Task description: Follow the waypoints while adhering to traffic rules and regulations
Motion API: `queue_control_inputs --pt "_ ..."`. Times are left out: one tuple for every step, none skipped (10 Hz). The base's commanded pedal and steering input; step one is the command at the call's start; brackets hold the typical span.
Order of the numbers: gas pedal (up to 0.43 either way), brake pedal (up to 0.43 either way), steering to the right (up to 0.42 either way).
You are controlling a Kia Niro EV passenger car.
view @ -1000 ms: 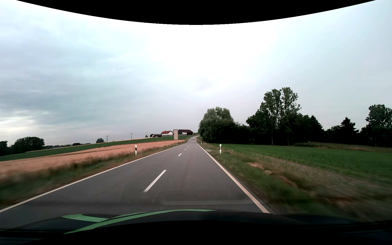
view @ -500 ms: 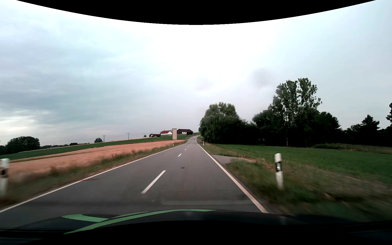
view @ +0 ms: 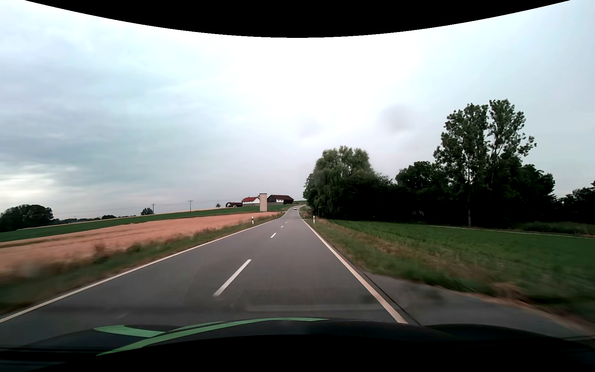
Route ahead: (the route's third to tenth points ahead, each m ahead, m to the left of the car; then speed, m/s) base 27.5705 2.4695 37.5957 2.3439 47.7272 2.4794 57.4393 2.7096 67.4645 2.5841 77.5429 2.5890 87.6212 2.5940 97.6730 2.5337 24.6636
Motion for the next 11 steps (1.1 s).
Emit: queue_control_inputs --pt "0.169 0.000 -0.003" --pt "0.169 0.000 -0.003" --pt "0.169 0.000 -0.003" --pt "0.169 0.000 -0.003" --pt "0.169 0.000 -0.002" --pt "0.169 0.000 -0.002" --pt "0.169 0.000 -0.002" --pt "0.169 0.000 -0.002" --pt "0.169 0.000 -0.001" --pt "0.169 0.000 -0.001" --pt "0.169 0.000 0.000"
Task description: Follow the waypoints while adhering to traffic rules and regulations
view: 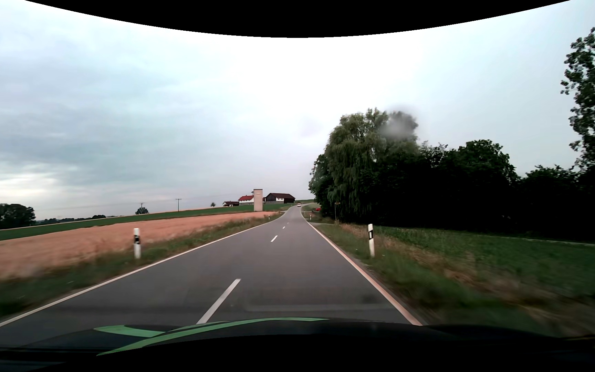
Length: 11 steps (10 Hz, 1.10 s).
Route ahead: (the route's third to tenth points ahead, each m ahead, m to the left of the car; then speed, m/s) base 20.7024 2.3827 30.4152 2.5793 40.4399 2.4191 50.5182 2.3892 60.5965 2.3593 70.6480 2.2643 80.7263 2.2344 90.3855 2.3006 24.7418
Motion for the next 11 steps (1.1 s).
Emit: queue_control_inputs --pt "0.169 0.000 0.000" --pt "0.169 0.000 0.000" --pt "0.169 0.000 0.000" --pt "0.169 0.000 0.000" --pt "0.169 0.000 0.000" --pt "0.169 0.000 0.000" --pt "0.169 0.000 0.000" --pt "0.169 0.000 0.000" --pt "0.169 0.000 0.000" --pt "0.169 0.000 0.000" --pt "0.169 0.000 0.000"
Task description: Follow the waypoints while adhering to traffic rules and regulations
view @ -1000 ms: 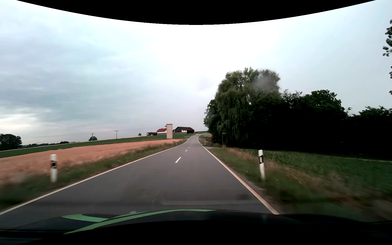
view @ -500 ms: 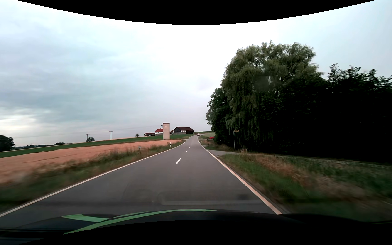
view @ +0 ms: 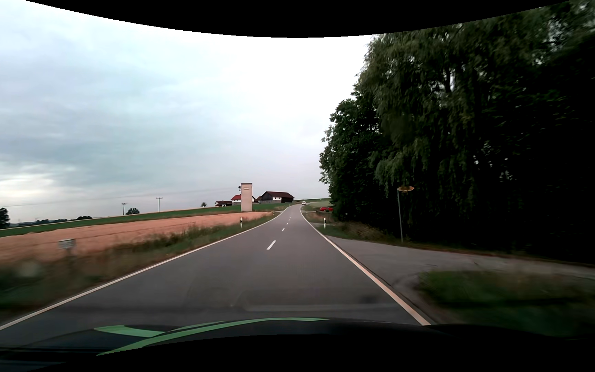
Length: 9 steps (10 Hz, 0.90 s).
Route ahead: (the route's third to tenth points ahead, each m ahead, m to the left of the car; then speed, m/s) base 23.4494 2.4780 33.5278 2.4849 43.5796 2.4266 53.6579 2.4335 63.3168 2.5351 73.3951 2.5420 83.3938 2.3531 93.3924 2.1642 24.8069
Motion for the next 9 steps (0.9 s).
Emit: queue_control_inputs --pt "0.169 0.000 0.000" --pt "0.169 0.000 0.000" --pt "0.169 0.000 0.000" --pt "0.169 0.000 0.000" --pt "0.169 0.000 0.000" --pt "0.169 0.000 0.000" --pt "0.169 0.000 0.000" --pt "0.169 0.000 0.000" --pt "0.169 0.000 0.000"
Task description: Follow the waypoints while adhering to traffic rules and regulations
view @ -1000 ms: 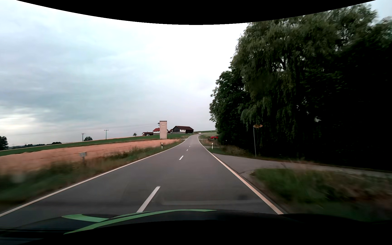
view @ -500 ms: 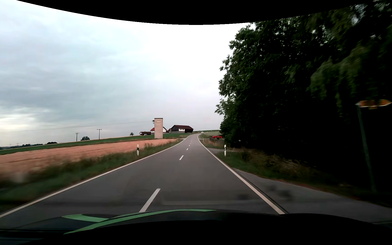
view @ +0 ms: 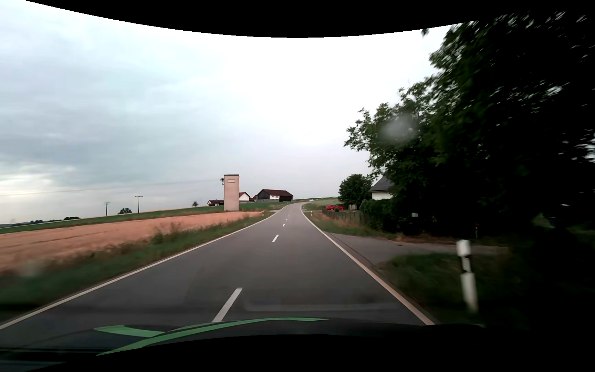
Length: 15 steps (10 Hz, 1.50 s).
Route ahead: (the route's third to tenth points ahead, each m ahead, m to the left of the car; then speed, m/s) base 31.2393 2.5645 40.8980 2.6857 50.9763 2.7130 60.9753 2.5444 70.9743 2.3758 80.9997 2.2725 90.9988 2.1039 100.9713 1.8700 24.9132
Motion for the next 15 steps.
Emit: queue_control_inputs --pt "0.169 0.000 -0.001" --pt "0.169 0.000 -0.001" --pt "0.169 0.000 0.000" --pt "0.169 0.000 -0.001" --pt "0.169 0.000 -0.001" --pt "0.169 0.000 -0.001" --pt "0.169 0.000 -0.001" --pt "0.169 0.000 -0.001" --pt "0.169 0.000 -0.001" --pt "0.169 0.000 -0.001" --pt "0.169 0.000 -0.001" --pt "0.177 0.000 -0.001" --pt "0.177 0.000 -0.001" --pt "0.177 0.000 -0.001" --pt "0.177 0.000 -0.001"
